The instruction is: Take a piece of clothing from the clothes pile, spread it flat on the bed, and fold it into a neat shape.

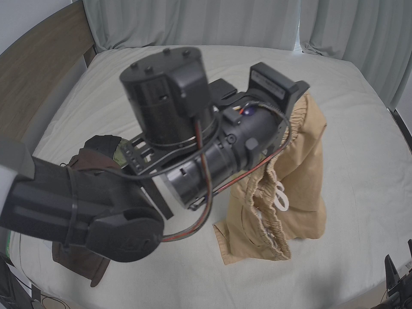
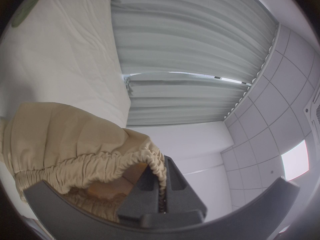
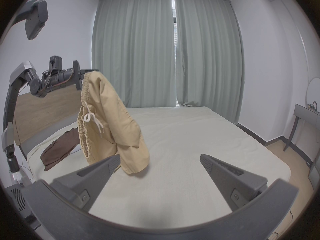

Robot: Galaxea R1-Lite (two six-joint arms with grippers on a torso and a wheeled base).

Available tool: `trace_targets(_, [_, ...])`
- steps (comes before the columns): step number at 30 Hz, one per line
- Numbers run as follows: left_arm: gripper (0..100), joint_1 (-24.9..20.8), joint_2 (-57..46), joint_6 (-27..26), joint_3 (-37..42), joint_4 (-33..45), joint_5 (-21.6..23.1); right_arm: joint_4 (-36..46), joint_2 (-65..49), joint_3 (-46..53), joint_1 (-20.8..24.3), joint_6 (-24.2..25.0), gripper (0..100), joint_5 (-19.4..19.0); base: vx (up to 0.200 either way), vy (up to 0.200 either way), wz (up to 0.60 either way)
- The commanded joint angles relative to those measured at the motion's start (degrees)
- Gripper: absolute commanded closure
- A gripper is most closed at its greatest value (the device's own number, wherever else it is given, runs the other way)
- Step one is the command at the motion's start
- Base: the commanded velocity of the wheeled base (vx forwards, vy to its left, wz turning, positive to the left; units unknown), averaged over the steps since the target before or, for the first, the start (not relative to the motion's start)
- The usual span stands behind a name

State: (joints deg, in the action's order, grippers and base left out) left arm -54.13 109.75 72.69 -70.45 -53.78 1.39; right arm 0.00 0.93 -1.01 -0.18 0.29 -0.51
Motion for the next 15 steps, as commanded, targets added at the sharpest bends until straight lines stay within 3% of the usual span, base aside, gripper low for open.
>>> trace_targets(1, [100, 4.56, -5.34, -0.36, 10.86, -4.75, 0.28, 0.0, -0.93, 1.01, 0.01, 0.06, 0, -0.02, 0.0, 0.0, 0.0])
trace_targets(15, [100, 7.28, -5.95, -3.96, 29.49, -20.75, -0.25, 0.0, -0.93, 1.01, 0.09, -0.03, 0, -0.02, 0.0, 0.0, 0.0])
